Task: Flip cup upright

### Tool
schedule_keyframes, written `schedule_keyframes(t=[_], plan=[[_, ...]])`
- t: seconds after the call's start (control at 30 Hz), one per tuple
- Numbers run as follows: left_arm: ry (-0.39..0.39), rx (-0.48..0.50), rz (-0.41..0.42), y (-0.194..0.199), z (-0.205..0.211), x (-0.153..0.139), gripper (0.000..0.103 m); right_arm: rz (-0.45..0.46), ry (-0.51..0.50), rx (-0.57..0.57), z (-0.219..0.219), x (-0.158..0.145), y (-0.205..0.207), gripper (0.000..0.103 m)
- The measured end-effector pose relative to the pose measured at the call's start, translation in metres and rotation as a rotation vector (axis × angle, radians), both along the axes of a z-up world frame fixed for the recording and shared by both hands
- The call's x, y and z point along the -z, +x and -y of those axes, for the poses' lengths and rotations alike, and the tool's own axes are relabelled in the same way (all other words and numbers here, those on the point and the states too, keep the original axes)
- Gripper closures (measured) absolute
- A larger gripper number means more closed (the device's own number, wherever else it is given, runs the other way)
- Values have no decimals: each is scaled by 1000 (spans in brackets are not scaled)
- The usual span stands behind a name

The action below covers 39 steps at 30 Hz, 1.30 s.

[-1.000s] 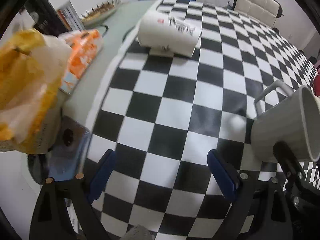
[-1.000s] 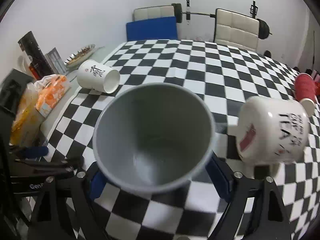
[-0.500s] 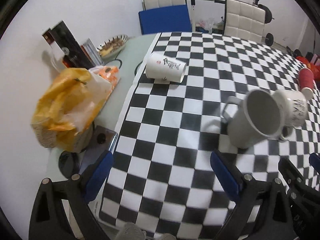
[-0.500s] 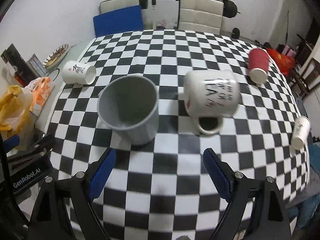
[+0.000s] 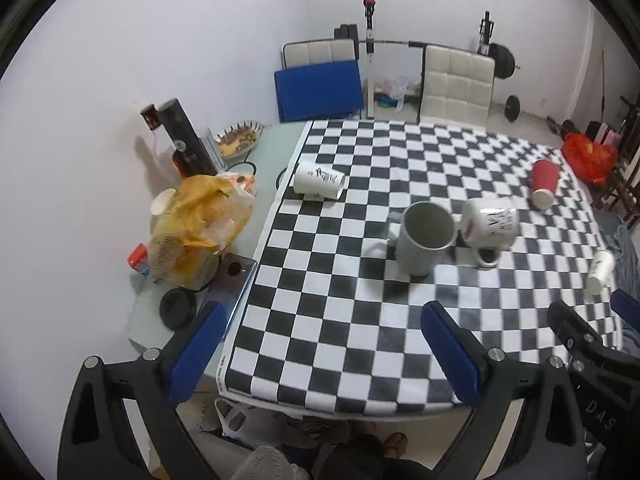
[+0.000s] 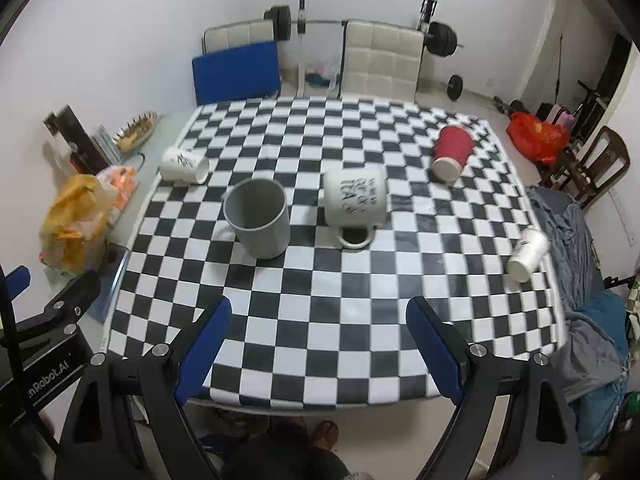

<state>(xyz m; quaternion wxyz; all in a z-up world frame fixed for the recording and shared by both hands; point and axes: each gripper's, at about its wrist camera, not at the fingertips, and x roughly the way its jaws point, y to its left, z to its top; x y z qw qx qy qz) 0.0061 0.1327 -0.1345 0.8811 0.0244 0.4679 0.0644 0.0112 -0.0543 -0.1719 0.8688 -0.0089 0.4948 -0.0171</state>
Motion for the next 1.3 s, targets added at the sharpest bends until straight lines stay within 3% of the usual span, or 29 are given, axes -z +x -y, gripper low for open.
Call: schedule_keyframes(t=[0.3, 0.6, 0.83, 1.3], plan=[[-34, -19, 79, -49, 2, -60, 3, 110, 9, -13, 8, -84, -53, 12], [-55, -22, 146, -80, 4, -99, 4, 165, 22, -28, 9, -133, -90, 12], [-83, -31, 141, -92, 4, -105, 4, 191, 3, -27, 9, -153, -110, 11], [-69, -54, 158, -105, 5, -116, 4, 206, -2, -41, 7, -163, -124, 9]])
